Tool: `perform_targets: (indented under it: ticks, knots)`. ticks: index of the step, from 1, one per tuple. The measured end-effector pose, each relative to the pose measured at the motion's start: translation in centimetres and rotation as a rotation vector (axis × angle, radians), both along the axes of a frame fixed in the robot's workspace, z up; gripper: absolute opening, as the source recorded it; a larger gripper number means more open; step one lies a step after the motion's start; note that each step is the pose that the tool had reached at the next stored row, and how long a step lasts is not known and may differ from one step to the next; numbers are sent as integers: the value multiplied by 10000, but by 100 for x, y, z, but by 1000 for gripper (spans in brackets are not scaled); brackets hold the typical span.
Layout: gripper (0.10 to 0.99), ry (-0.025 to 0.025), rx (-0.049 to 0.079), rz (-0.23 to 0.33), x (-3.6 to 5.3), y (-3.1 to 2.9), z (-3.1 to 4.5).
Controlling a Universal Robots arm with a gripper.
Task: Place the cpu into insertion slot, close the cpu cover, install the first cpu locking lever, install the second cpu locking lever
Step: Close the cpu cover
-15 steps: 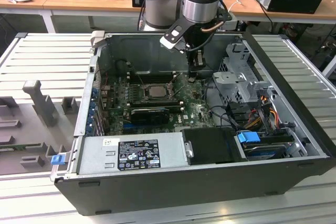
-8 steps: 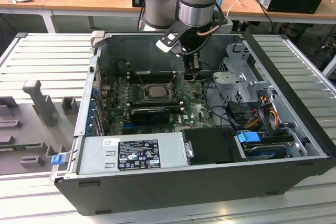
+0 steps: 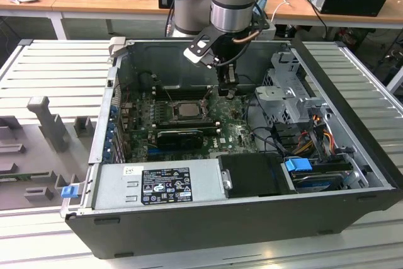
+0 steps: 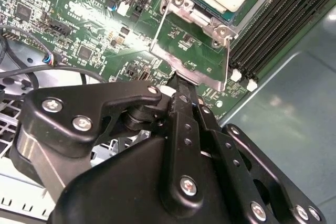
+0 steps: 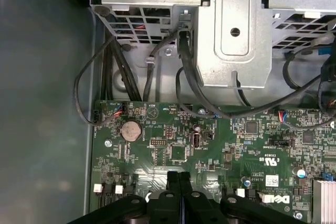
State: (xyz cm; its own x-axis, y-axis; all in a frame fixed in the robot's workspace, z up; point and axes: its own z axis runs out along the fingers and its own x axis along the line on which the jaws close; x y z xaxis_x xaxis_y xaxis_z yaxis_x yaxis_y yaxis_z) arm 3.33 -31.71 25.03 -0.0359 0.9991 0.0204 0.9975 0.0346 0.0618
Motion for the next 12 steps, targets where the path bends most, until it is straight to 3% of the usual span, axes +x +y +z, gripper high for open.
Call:
perform_targets:
  ticks: [12]
  knots:
    - [106, 0, 0, 0, -137, 0, 0]
